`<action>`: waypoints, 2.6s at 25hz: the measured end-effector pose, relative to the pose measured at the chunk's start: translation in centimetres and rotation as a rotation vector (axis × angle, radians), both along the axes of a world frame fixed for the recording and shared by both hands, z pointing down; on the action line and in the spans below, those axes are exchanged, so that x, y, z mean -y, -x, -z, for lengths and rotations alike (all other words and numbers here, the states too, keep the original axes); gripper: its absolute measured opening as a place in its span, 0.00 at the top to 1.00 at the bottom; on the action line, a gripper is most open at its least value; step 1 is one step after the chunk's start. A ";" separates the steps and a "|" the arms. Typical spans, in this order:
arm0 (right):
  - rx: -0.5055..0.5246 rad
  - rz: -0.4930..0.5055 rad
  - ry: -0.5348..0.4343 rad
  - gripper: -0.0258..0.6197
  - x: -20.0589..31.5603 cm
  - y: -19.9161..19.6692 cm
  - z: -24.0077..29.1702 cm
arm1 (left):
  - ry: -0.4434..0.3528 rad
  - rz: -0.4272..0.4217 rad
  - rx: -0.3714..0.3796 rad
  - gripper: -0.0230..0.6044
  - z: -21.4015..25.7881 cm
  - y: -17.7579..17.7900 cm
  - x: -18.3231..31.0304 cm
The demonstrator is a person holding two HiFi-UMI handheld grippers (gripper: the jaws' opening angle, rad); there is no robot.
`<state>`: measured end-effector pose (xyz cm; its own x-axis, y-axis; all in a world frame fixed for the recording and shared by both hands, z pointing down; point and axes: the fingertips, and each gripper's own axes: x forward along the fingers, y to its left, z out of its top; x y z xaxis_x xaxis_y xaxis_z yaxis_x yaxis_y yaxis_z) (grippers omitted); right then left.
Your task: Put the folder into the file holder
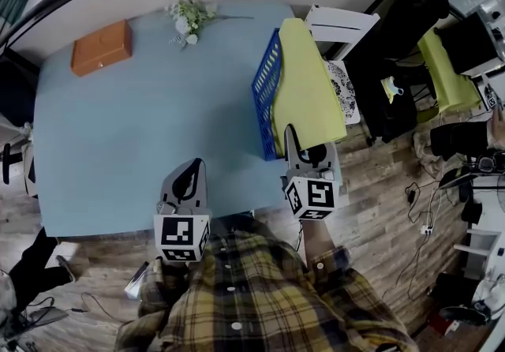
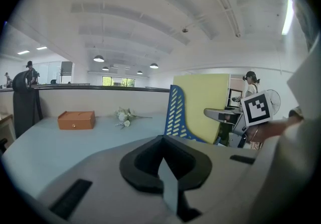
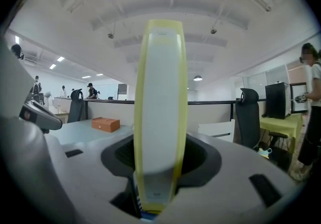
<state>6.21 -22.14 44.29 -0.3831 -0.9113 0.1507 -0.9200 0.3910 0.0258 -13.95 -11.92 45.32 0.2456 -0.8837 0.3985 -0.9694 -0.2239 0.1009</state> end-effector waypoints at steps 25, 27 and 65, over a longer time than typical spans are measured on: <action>0.019 0.074 0.152 0.62 -0.7 -0.2 -3.1 | -0.019 0.010 0.003 0.98 0.5 -0.3 -0.4; 0.022 0.079 0.161 0.62 -0.9 -0.2 -3.2 | -0.021 0.008 0.004 0.98 0.6 -0.4 -0.5; 0.159 0.199 0.195 0.61 -12.1 -6.5 0.8 | -0.107 -0.089 0.005 0.98 3.1 -7.9 -4.3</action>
